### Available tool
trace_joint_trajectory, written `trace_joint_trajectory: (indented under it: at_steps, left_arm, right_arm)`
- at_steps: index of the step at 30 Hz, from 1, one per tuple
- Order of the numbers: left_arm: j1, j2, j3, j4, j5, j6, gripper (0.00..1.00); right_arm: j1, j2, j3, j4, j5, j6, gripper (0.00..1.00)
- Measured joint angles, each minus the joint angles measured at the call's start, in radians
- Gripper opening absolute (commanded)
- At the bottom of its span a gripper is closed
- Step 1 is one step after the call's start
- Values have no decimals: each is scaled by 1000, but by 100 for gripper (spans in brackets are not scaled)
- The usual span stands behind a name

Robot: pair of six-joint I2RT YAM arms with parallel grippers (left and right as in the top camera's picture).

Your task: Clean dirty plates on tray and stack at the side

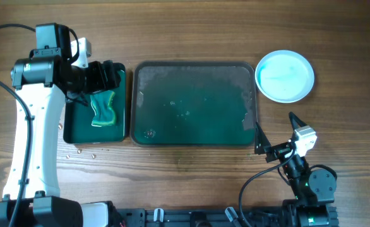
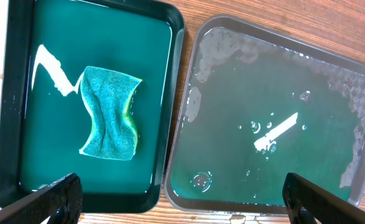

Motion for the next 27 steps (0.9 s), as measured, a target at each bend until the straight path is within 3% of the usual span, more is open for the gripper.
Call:
trace_joint_trajectory:
  at_steps: [7, 11, 17, 21, 27]
  left_arm:
    - [-52, -185, -28, 39, -37, 0, 100]
    - [-111, -404, -149, 238, -42, 0, 100]
    - [-134, -764, -584, 618, -45, -41, 100]
    - [-133, -973, -866, 793, -49, -57, 100]
    - [-121, -1235, -1151, 1039, -64, -64, 100]
  right_arm:
    - [0, 0, 0, 0, 0, 0, 100]
    - [0, -1, 0, 0, 0, 0, 100]
    - [0, -3, 0, 1, 0, 0, 100]
    - [0, -4, 0, 1, 0, 0, 100]
    - [0, -5, 0, 0, 0, 0, 100]
